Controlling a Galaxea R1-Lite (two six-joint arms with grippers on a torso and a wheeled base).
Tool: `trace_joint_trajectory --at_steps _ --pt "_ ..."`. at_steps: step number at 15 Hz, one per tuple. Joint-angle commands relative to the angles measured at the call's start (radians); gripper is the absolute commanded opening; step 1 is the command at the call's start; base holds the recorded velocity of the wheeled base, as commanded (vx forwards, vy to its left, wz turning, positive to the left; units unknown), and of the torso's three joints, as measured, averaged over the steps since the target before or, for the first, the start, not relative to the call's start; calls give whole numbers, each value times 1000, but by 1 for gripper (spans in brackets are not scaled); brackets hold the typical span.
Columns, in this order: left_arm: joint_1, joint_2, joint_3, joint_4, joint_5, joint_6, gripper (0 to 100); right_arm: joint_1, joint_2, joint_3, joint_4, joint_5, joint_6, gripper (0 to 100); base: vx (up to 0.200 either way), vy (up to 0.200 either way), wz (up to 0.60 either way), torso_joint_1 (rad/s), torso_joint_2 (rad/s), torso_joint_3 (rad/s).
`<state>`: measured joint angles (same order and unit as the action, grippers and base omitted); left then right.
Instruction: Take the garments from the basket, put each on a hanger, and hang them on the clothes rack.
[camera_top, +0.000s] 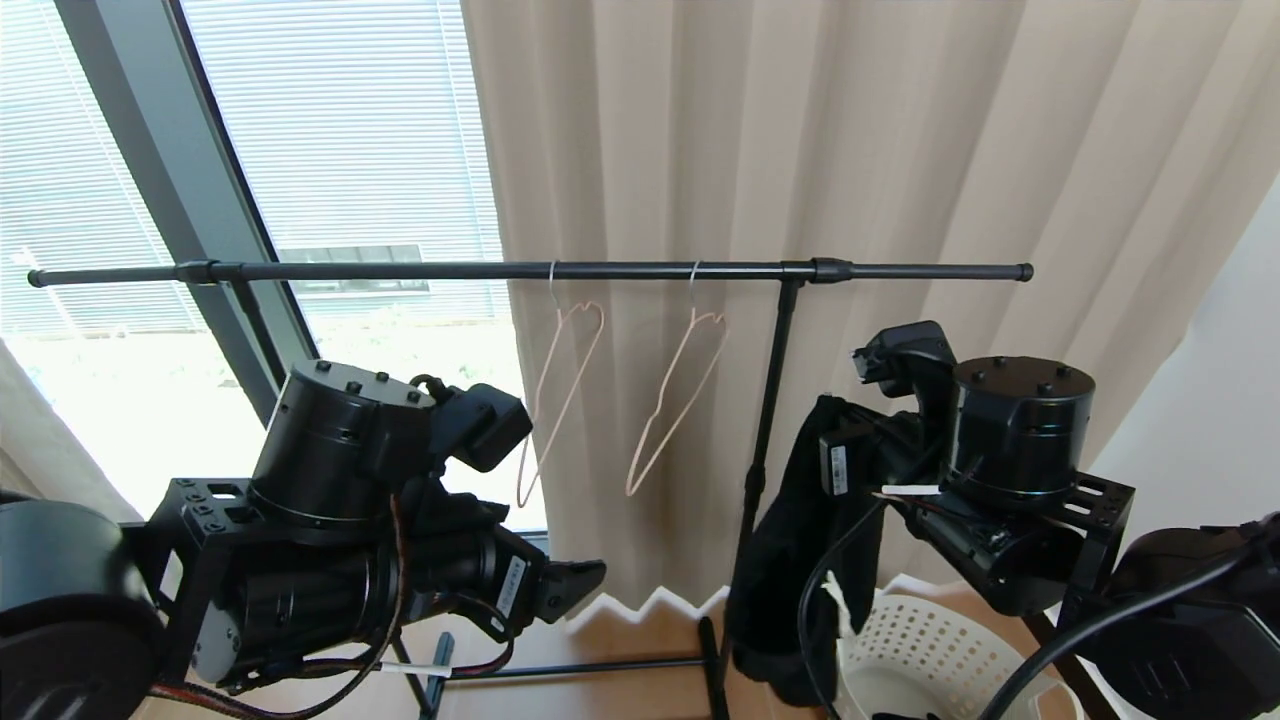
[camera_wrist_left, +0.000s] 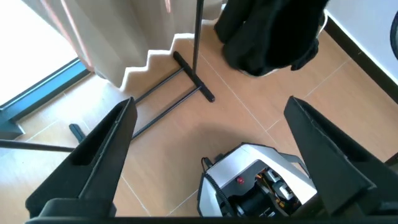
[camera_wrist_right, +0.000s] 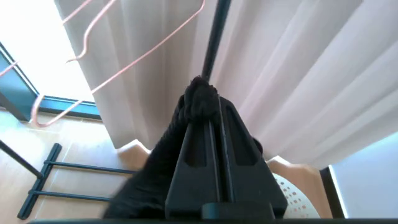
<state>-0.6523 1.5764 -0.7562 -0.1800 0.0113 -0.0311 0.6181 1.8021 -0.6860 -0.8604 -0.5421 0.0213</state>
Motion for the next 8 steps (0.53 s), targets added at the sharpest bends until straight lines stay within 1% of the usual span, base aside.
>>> trace_joint_trajectory --at_steps 1,3,4,5,6,7,8 --pt "62 -13 -20 -1 9 -6 100 -6 -9 71 -23 -18 35 0 0 0 0 0 0 0" --pt "103 40 -65 -1 24 -9 100 -9 -14 129 -65 -27 48 0 0 0 0 0 0 0" --pt "142 126 -138 -1 84 -9 100 -38 -15 158 -114 -25 35 0 0 0 0 0 0 0" --pt "158 194 -209 -1 130 -15 100 -43 -15 152 -124 -25 19 0 0 0 0 0 0 0" --pt "163 252 -275 1 161 -36 100 -41 -17 152 -123 -25 14 0 0 0 0 0 0 0" --pt "161 312 -339 2 191 -75 100 -41 -17 157 -124 -27 14 0 0 0 0 0 0 0" --pt "165 369 -396 1 213 -79 100 -41 -12 152 -123 -25 14 0 0 0 0 0 0 0"
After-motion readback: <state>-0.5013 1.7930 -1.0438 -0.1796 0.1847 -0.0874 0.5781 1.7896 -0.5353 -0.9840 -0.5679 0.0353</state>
